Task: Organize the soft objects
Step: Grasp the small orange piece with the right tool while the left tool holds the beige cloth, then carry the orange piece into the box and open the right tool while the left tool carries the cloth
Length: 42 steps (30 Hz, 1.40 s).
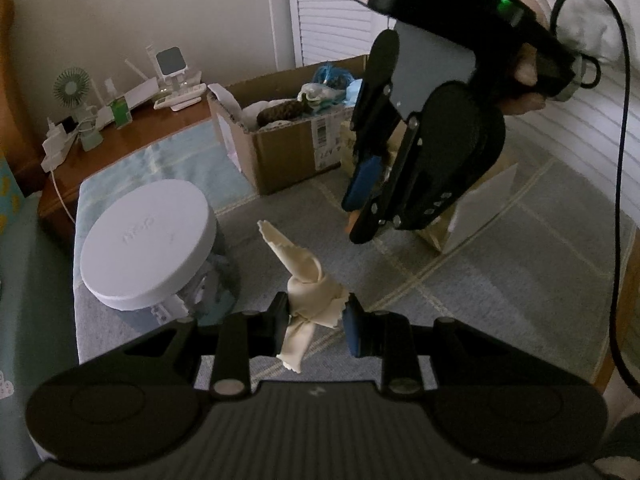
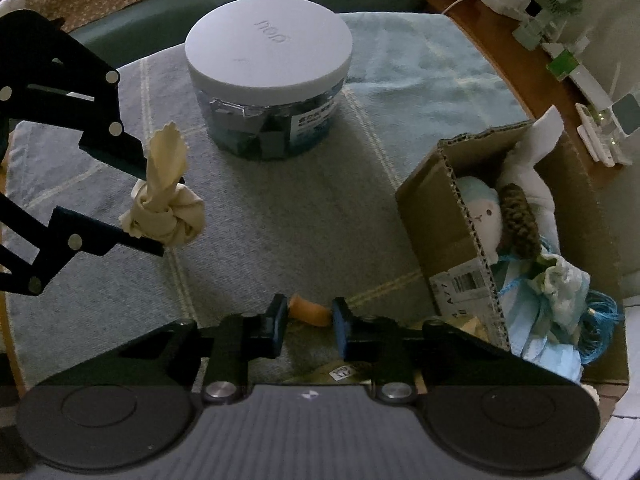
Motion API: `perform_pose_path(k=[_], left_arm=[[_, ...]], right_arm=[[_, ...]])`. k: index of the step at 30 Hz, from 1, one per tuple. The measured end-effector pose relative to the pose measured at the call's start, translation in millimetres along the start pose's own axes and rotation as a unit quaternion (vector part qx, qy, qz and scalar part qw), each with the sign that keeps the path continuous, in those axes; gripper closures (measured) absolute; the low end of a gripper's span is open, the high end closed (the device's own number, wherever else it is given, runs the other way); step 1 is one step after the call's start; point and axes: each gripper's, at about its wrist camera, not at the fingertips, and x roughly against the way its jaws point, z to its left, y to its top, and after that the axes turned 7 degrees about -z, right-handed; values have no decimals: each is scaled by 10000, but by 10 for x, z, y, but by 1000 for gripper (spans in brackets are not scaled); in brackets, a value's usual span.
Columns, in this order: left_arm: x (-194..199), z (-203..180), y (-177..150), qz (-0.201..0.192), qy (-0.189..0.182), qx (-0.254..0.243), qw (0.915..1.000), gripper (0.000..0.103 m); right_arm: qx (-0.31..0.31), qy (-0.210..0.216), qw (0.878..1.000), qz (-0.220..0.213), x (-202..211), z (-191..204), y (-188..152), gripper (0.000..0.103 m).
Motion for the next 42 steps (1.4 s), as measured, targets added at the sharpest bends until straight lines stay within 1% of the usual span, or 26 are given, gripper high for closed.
perform_pose_path(k=[4, 9, 14, 23, 28, 35, 40, 42], left_arm=[[-8, 14, 6, 41, 19, -4, 10000, 76], [10, 27, 17, 55, 16, -35, 10000, 76], [63, 52, 50, -6, 44, -7, 10000, 76], [224, -2, 139, -157, 51, -129, 9998, 76], [272, -25, 223, -262, 22, -131, 9996, 76], [258, -8, 302, -386, -29, -36, 9992, 76], [217, 2, 373, -420, -21, -22, 9991, 76], [203, 8, 409, -450, -28, -5, 9990, 76]], right_arm=[[-6, -21, 10000, -83, 36, 21, -12, 75], [-9, -41, 9997, -249, 187, 110, -37, 75], [-92, -121, 9990, -430, 331, 182, -68, 75], [-246, -294, 9960, -808, 663, 222, -111, 75], [-415, -524, 9919, -1083, 868, 94, -164, 75], [-845, -942, 9830, -1326, 1120, -271, -275, 75], [-1268, -1154, 9735, -1511, 1150, -622, -280, 75], [-1464, -1137, 9708, -1522, 1108, -736, -287, 74]])
